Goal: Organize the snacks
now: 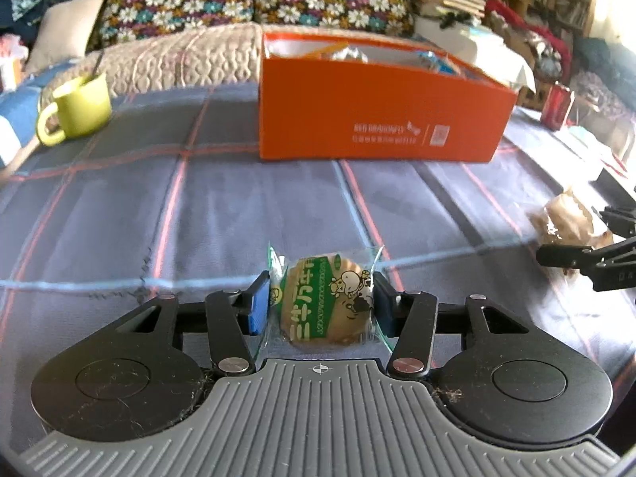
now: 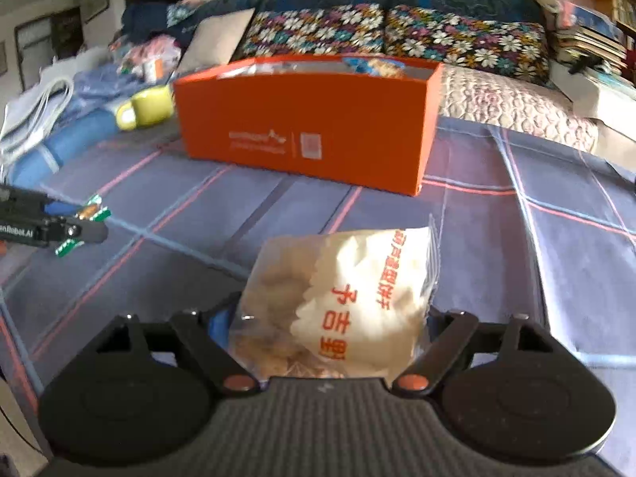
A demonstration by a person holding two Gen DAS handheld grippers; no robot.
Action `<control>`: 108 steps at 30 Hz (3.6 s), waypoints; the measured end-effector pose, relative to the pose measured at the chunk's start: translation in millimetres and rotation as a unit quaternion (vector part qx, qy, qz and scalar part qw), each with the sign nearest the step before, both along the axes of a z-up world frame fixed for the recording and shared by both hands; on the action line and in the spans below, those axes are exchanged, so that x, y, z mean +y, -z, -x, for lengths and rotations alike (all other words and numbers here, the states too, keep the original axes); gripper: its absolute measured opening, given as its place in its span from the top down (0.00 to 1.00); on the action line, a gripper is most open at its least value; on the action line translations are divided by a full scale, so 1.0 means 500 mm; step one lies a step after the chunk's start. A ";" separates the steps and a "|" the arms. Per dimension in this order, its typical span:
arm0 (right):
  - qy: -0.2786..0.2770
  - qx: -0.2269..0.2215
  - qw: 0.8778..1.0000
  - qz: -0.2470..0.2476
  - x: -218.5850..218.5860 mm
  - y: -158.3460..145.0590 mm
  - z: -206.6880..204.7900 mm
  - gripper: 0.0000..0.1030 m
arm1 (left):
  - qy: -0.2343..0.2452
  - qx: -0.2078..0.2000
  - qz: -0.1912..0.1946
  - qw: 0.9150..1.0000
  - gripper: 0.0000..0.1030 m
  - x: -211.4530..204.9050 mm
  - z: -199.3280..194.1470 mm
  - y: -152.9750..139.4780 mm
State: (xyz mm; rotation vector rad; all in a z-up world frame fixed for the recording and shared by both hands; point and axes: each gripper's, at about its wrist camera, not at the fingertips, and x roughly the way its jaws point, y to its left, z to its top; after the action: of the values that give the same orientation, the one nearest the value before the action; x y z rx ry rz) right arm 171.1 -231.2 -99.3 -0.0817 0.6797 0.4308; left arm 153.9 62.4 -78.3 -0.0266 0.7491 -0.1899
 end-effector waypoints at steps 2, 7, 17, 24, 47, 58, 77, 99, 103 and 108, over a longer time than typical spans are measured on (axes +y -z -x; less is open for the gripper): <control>0.010 -0.005 1.000 -0.025 -0.007 -0.011 0.004 0.19 | 0.003 -0.007 -0.003 1.000 0.84 -0.002 0.000 -0.017; 0.027 -0.021 0.996 -0.083 -0.016 -0.070 -0.021 0.18 | 0.016 -0.029 0.011 0.999 0.84 -0.008 -0.040 -0.070; 0.006 -0.106 0.993 -0.045 0.060 -0.221 -0.253 0.18 | 0.025 -0.094 0.020 0.995 0.83 -0.039 -0.267 -0.188; -0.038 -0.085 0.996 0.004 0.148 -0.160 -0.430 0.18 | 0.022 -0.096 0.007 0.995 0.83 -0.056 -0.478 -0.183; 0.094 -0.037 0.989 -0.107 0.022 -0.181 -0.119 0.10 | -0.009 -0.121 0.000 0.993 0.22 -0.052 -0.140 -0.200; 0.213 0.035 0.971 -0.106 0.041 -0.129 0.143 0.10 | -0.046 -0.033 -0.033 0.998 0.35 -0.066 0.101 -0.124; 0.194 -0.045 0.980 -0.033 0.126 -0.234 0.310 0.10 | -0.060 -0.114 -0.016 0.992 0.34 -0.053 0.297 -0.242; 0.206 -0.020 0.978 -0.038 0.116 -0.229 0.301 0.10 | -0.062 -0.116 -0.017 0.991 0.41 -0.051 0.298 -0.256; 0.204 -0.016 0.978 -0.038 0.119 -0.226 0.299 0.10 | -0.058 -0.121 -0.015 0.991 0.45 -0.048 0.298 -0.258; 0.200 -0.009 0.979 -0.039 0.124 -0.222 0.298 0.10 | -0.061 -0.128 -0.030 0.989 0.42 -0.053 0.300 -0.257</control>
State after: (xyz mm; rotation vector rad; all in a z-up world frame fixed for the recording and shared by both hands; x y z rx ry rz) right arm 22.1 -169.1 11.9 0.1243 0.6416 0.0696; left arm 4.1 35.8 50.1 0.0089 0.4955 -0.0517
